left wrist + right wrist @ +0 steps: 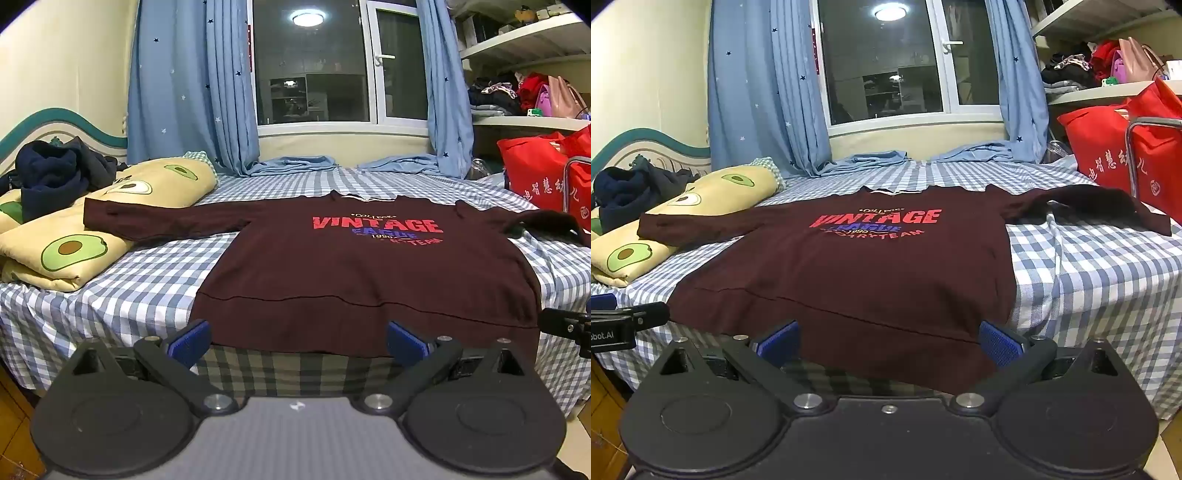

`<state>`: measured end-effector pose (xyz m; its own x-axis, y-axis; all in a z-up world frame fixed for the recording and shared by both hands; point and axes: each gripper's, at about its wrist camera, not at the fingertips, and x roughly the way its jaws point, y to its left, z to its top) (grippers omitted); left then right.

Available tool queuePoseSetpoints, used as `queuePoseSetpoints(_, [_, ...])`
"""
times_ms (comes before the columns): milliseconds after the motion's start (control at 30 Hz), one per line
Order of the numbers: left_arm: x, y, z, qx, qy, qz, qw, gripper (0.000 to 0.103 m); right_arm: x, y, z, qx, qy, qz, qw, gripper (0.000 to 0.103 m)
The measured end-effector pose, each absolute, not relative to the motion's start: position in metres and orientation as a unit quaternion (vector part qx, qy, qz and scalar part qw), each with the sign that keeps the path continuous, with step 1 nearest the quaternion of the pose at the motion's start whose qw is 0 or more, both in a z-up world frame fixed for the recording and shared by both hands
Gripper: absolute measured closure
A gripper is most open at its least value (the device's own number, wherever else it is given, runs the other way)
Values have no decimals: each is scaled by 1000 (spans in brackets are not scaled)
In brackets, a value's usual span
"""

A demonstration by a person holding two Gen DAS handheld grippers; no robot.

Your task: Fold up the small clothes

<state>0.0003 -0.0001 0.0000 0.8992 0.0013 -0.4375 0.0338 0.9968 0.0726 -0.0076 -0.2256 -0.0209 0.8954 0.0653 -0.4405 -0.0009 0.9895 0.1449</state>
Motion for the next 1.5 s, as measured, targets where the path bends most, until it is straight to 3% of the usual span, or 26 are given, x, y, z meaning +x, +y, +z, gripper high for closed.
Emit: queuePoseSetpoints(1500, [-3,-4,6,30,218,-12,975,1,-8,-227,-21,68,226,17,972,0])
